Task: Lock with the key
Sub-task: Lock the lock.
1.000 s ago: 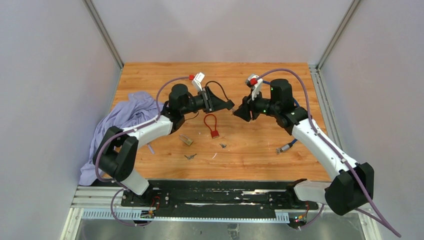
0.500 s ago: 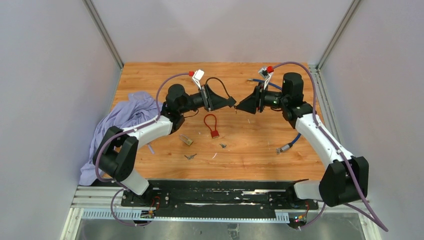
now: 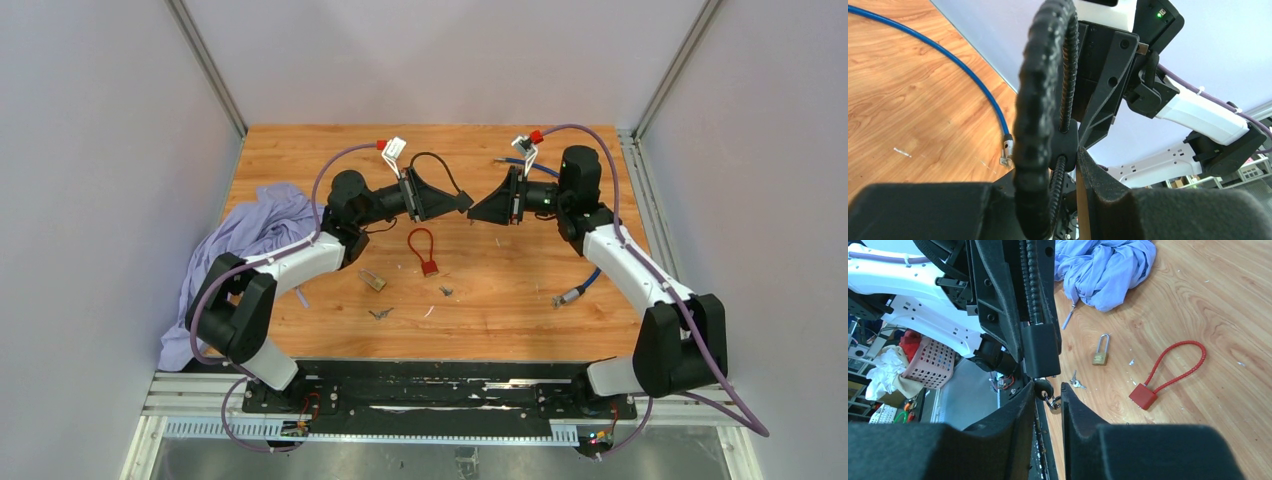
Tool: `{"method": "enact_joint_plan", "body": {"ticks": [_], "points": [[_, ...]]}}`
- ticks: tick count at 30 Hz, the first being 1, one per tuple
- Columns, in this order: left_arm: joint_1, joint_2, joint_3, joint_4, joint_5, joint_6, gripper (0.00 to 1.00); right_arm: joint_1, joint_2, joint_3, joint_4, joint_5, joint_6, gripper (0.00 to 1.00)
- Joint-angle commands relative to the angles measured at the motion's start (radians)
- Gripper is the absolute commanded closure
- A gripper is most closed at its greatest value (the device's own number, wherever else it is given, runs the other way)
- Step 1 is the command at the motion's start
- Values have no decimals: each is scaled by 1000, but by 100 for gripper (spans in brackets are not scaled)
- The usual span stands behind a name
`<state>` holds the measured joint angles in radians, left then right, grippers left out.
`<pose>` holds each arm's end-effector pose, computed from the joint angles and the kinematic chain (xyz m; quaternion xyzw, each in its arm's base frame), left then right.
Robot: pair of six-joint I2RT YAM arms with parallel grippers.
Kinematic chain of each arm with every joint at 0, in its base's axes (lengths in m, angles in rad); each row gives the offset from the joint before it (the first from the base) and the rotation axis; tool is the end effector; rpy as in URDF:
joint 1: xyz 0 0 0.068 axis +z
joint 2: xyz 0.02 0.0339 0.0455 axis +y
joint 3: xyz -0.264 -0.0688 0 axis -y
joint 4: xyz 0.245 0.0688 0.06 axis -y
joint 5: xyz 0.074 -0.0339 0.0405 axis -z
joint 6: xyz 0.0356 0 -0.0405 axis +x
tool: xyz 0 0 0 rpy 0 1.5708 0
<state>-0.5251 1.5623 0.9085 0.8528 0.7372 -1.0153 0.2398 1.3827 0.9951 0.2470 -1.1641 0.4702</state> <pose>0.2883 -0.1947 0.2959 0.1271 0.6408 -0.6664 0.3592 0.2908 0.1048 0.3234 -0.2856 0.6680 0.5796 0.3693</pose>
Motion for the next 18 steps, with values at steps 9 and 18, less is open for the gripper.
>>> {"method": "enact_joint_plan", "body": {"ticks": [9,18], "points": [[0,-43,-9,41,-4,-11,100,-1,-53,-15,-50,70,-110,91],[-1,-47,-13,6,-25,-14,100,30,-101,-10,-144,189,-216,95]]}}
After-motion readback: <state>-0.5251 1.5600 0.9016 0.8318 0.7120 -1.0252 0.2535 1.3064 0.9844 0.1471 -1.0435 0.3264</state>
